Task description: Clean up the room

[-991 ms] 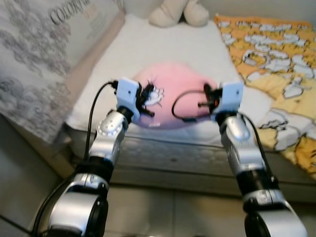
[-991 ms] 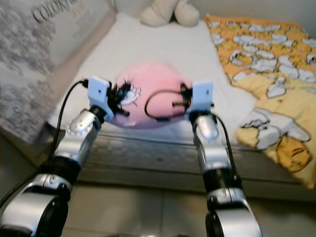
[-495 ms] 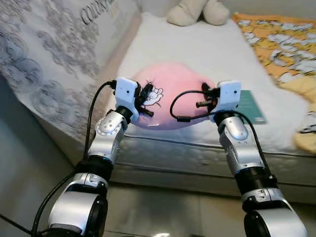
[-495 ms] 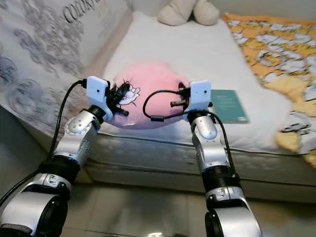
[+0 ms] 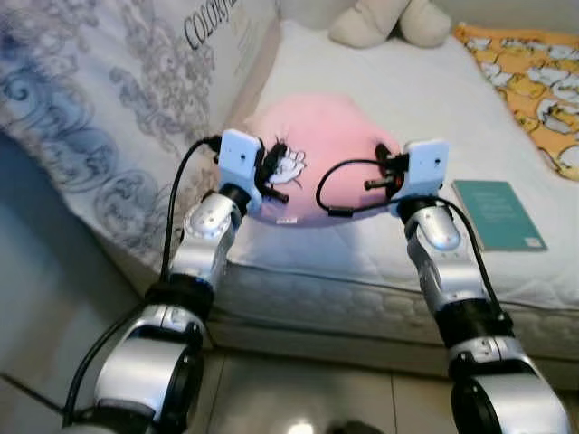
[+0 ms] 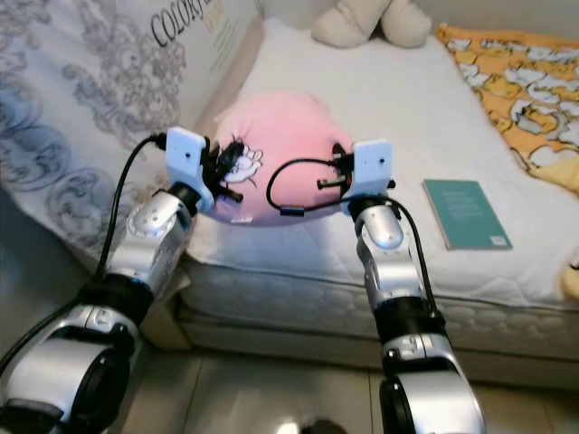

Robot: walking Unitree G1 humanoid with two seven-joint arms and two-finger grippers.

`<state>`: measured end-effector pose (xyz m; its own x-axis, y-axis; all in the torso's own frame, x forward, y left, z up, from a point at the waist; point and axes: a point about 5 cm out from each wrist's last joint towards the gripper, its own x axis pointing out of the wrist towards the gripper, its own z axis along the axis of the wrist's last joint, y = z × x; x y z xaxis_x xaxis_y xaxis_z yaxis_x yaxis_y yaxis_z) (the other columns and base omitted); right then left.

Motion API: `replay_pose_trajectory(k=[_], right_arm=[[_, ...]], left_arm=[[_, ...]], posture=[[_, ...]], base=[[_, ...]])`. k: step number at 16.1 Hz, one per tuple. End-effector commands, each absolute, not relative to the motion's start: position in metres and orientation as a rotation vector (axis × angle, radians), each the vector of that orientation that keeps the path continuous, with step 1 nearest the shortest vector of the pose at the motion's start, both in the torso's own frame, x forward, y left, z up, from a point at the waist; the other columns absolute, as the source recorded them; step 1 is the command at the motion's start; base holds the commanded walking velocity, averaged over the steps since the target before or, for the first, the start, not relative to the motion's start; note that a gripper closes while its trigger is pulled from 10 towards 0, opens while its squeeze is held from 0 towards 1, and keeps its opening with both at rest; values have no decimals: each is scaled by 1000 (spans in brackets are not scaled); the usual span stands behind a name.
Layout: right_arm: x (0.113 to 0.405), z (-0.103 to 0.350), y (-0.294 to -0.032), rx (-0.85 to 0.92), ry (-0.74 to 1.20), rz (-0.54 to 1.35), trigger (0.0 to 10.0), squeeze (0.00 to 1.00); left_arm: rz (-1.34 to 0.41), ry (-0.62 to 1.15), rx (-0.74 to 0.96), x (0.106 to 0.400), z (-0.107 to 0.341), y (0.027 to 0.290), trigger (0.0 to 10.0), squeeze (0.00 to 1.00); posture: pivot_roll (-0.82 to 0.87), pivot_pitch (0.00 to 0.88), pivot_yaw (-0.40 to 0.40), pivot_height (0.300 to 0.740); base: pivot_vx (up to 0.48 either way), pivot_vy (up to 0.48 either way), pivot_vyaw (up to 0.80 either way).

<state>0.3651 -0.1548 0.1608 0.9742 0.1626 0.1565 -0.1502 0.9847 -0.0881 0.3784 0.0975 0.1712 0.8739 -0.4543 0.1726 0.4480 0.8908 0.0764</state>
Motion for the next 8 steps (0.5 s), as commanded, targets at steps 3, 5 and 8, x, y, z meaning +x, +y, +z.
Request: replay_pose_trajectory(k=[3,5,8], right_arm=[[367,174,-175,-86,-223,61,10000,184],[368,177,-177,-92,-229,56,10000,184],[369,177,-177,-94,-232,56,10000,188]], left_arm=[[-376,-209,22,385,181,110,10000,0],[-360,-201,15,387,182,111,10000,0],[-339,-202,17,388,182,112,10000,0]], posture=[[-78,0,27,740],[-75,0,26,740],[-69,0,24,740]], base=[[251,0,0],[459,0,0],[458,0,0]])
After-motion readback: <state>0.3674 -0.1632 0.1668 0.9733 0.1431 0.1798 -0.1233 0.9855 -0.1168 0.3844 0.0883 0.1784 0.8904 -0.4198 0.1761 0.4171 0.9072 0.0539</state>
